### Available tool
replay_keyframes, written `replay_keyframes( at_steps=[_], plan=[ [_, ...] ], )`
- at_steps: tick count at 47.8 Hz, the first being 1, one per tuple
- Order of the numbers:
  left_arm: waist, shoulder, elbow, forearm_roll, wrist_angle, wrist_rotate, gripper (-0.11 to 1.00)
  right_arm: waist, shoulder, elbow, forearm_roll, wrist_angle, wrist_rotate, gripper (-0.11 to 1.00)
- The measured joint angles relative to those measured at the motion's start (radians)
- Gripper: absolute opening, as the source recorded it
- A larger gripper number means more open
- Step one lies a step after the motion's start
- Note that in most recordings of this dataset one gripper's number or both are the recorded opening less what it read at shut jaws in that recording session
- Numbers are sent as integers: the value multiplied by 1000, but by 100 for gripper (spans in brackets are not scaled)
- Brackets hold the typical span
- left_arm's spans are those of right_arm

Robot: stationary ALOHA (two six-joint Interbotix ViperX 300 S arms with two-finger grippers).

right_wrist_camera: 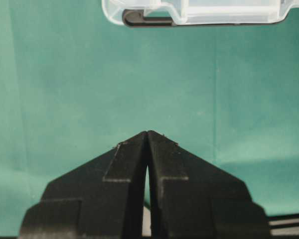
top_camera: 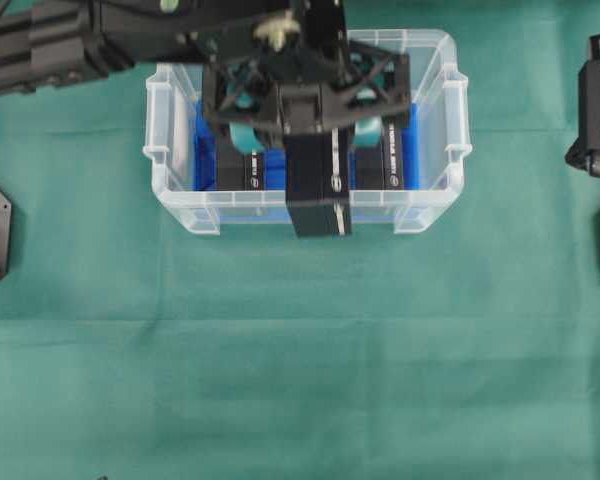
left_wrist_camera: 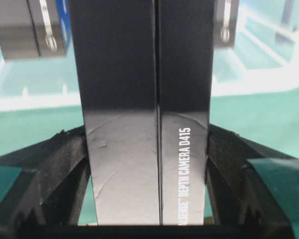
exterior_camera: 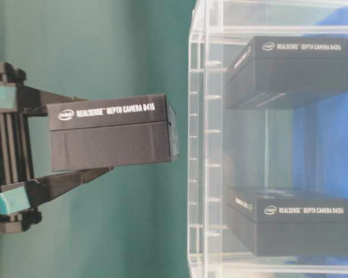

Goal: Take the box out of the case with the left arm.
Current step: 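Lift the middle box up out of the case with the left gripper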

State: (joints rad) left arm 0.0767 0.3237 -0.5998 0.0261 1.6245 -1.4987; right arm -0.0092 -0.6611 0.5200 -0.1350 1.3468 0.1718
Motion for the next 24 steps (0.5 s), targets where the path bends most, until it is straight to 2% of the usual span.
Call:
replay_keyframes(
  at_steps=[24],
  plan=[
    [-190, 0, 2, 6, 2, -218, 60, 0, 0, 2, 0, 0, 2, 3]
  ],
)
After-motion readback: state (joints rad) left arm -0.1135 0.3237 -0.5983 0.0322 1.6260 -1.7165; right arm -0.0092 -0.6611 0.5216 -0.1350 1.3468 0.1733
